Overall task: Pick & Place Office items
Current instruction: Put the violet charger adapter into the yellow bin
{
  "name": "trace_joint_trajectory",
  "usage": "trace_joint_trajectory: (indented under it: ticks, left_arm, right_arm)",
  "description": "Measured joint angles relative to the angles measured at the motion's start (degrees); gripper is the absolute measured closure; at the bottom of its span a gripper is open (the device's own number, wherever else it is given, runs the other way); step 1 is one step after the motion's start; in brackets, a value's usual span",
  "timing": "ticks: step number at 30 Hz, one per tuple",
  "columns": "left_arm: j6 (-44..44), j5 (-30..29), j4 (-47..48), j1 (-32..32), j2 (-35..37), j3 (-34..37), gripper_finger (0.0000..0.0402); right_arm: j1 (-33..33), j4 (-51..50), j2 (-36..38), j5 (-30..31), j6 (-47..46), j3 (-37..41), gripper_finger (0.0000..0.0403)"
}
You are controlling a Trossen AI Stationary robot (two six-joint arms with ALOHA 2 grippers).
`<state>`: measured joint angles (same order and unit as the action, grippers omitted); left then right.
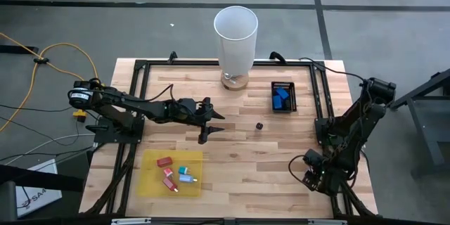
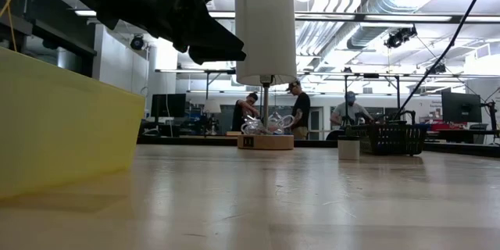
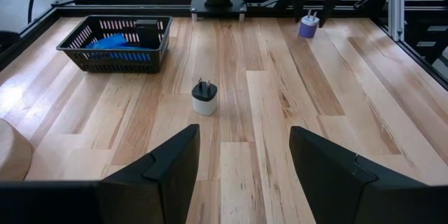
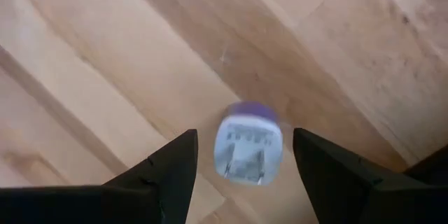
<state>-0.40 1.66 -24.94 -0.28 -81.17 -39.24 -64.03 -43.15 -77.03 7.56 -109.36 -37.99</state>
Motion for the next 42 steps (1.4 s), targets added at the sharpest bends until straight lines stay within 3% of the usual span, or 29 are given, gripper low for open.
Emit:
trace_joint_trajectory:
  ticks: [18, 34, 42]
  left_arm:
    - [-0.01, 0.01, 0.01, 0.0, -0.01, 0.0, 0.0186]
    - [0.0, 0.01, -0.01, -0.01, -0.02, 0.0, 0.0186]
    - [0.0, 0.01, 0.01, 0.01, 0.0, 0.0, 0.0186]
  right_arm:
    - [4.07, 0.69, -2.05, -6.24, 4.42, 0.54, 0.0182]
    - [4.04, 0.76, -2.05, -6.31, 4.44, 0.54, 0.026]
    - [4.04, 0.74, -2.05, -6.29, 4.44, 0.5, 0.0263]
